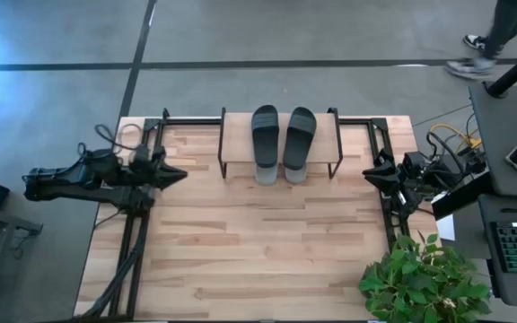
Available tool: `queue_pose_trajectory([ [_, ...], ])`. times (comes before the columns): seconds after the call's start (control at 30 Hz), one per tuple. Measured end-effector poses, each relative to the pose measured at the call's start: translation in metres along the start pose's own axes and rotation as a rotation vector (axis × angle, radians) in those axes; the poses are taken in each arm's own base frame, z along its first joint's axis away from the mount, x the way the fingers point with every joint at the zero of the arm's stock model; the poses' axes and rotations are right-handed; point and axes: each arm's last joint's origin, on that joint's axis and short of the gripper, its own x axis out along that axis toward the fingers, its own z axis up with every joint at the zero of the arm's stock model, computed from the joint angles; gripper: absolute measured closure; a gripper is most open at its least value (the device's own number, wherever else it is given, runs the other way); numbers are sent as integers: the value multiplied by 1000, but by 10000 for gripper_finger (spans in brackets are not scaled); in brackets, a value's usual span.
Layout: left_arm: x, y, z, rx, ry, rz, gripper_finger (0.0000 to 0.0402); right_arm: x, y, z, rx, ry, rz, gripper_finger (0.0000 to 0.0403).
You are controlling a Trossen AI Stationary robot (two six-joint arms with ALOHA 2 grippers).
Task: Pick and place slides into the shelf
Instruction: Return to Home Position
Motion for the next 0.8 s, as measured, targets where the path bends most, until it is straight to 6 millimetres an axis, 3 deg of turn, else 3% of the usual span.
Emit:
queue_pose_trajectory([
  [0.27, -19, 9, -14, 16, -72, 23, 400, -16, -12, -11, -6, -29, 7, 335],
  [0.6, -42, 20, -26, 25, -148, 87, 400, -14, -13, -25, -29, 15, 23, 335],
  [0.8, -40, 23, -35, 38, -93, 114, 400, -13, -15, -34, -61, 31, 13, 335],
])
